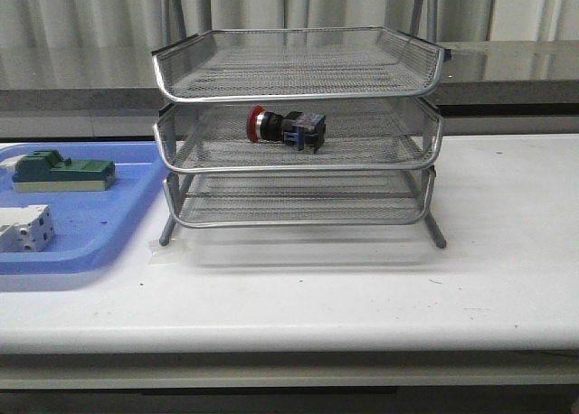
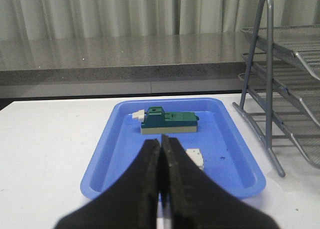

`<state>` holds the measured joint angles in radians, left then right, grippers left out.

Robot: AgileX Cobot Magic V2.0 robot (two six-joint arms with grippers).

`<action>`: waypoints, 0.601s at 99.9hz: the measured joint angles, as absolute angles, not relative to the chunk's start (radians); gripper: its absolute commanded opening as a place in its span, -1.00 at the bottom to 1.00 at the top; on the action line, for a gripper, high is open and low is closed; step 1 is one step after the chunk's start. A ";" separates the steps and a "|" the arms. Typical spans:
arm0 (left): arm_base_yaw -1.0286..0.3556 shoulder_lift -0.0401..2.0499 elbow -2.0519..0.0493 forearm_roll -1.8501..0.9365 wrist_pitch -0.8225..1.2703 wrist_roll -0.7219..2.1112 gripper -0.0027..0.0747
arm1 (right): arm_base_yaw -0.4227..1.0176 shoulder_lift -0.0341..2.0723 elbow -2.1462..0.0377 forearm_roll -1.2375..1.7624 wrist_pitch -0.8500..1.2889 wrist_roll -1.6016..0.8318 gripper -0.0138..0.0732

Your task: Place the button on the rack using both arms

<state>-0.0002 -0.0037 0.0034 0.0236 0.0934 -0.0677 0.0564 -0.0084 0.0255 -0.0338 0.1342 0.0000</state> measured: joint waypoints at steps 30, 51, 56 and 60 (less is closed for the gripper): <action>0.000 -0.004 0.003 0.043 0.045 -0.096 -0.98 | 0.056 -0.008 0.025 -0.034 0.134 0.000 -0.82; 0.000 -0.004 0.003 0.042 0.042 -0.096 -0.98 | 0.056 -0.008 0.025 -0.034 0.134 0.000 -0.82; 0.000 -0.004 0.003 0.042 0.042 -0.096 -0.98 | 0.056 -0.008 0.025 -0.034 0.134 0.000 -0.82; 0.000 -0.004 0.003 0.042 0.042 -0.096 -0.98 | 0.056 -0.008 0.025 -0.034 0.134 0.000 -0.82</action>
<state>-0.0002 -0.0037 0.0034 0.0418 0.0424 -0.0956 0.0564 -0.0084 0.0255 -0.0338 0.1342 0.0000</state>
